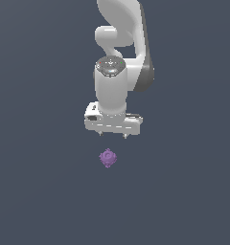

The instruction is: Pick up the object and move it to a goal position.

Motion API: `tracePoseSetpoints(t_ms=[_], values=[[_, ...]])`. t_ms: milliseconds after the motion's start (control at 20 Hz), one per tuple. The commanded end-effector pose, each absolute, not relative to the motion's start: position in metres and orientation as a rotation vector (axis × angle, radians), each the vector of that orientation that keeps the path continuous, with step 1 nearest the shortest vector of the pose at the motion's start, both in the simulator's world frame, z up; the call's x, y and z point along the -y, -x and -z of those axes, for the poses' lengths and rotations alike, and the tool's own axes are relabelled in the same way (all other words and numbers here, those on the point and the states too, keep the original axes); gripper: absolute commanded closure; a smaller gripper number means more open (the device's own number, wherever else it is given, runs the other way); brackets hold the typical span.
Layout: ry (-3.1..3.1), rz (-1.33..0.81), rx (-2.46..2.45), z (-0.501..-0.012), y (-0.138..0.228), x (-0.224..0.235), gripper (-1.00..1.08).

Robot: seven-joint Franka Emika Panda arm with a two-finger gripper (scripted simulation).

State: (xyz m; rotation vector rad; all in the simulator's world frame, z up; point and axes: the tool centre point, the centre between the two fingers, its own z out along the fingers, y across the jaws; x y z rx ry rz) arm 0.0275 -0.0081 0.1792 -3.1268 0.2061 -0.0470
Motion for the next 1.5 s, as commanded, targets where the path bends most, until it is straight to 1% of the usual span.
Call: tracePoseSetpoints(t_ms=[0,850,1450], values=[[3.118,0.042,-0.286,-0.173,-0.031,0.010,-0.92],[2.968,0.005,-1.005,-0.110,-0.058,0.027,-0.92],[2.895,0.000,-1.219,-0.090,-0.065,0.033,-0.92]])
